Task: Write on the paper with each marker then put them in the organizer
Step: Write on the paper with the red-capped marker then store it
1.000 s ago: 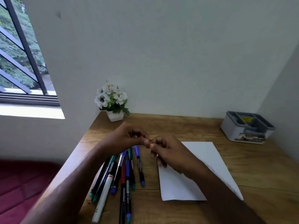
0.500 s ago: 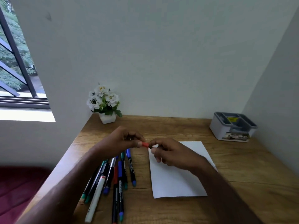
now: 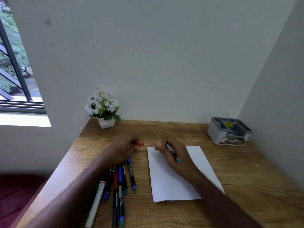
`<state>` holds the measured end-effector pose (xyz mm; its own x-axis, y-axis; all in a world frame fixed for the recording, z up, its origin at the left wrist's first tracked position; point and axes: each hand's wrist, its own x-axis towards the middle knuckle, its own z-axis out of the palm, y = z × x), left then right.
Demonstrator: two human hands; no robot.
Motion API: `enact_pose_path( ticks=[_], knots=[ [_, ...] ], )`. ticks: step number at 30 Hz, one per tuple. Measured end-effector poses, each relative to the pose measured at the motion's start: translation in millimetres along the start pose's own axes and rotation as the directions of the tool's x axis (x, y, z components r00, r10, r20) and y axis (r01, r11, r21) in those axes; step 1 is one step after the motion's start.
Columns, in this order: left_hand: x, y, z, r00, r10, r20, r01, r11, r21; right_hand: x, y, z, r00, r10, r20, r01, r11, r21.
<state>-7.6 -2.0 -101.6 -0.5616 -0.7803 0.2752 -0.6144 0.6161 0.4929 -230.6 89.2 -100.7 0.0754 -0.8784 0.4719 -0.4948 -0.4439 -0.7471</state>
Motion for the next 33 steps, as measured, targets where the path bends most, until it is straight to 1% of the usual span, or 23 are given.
enact_pose_path(
  ticks=[2,4,5,7,9,13,16,18,19,22,25,26,28,30,33],
  knots=[
    [-1,5,4,1.000,0.022,-0.019,-0.021,0.998,0.058,-16,-1,7,0.988,-0.050,0.143,0.070,0.988,-0.138],
    [-1,9,3,0.999,0.051,-0.011,-0.051,0.998,0.028,-30,1,7,0.965,-0.040,0.261,0.104,0.966,-0.238],
    [0,10,3,0.997,0.078,0.010,-0.078,0.997,0.003,-35,0,3,0.956,-0.031,0.293,0.114,0.956,-0.269],
    [0,12,2,0.985,0.146,0.095,-0.144,0.989,-0.023,-40,-4,-4,0.951,-0.025,0.307,0.106,0.962,-0.250],
    [2,10,4,0.968,0.195,0.157,-0.194,0.981,-0.021,-45,-9,-9,0.952,-0.031,0.305,0.099,0.973,-0.207],
    [4,3,11,0.956,0.197,0.216,-0.207,0.978,0.022,-49,-14,-11,0.951,0.028,0.306,0.009,0.993,-0.116],
    [6,4,13,0.944,0.181,0.276,-0.195,0.980,0.025,-45,-17,-13,0.939,0.155,0.307,-0.136,0.987,-0.083],
    [7,5,14,0.943,0.172,0.286,-0.188,0.982,0.029,-40,-17,-13,0.924,0.246,0.293,-0.233,0.969,-0.078],
    [8,5,15,0.943,0.171,0.286,-0.187,0.982,0.030,-35,-16,-12,0.931,0.245,0.269,-0.238,0.969,-0.059],
    [8,6,15,0.948,0.170,0.267,-0.186,0.982,0.033,-18,-11,-1,0.981,0.157,0.111,-0.157,0.988,-0.003],
    [9,5,16,0.950,0.178,0.256,-0.194,0.980,0.037,-5,-7,15,0.992,0.112,0.048,-0.115,0.992,0.045],
    [8,5,16,0.949,0.174,0.261,-0.190,0.981,0.038,-3,-4,21,0.994,0.110,0.022,-0.111,0.992,0.055],
    [8,5,15,0.947,0.159,0.279,-0.180,0.982,0.050,-3,1,30,0.988,0.155,-0.026,-0.152,0.985,0.082],
    [8,5,13,0.943,0.142,0.302,-0.173,0.982,0.078,-3,8,33,0.978,0.203,-0.053,-0.197,0.975,0.102],
    [7,4,10,0.935,0.155,0.319,-0.184,0.981,0.061,-3,10,33,0.973,0.230,0.001,-0.229,0.970,0.076]
  ],
)
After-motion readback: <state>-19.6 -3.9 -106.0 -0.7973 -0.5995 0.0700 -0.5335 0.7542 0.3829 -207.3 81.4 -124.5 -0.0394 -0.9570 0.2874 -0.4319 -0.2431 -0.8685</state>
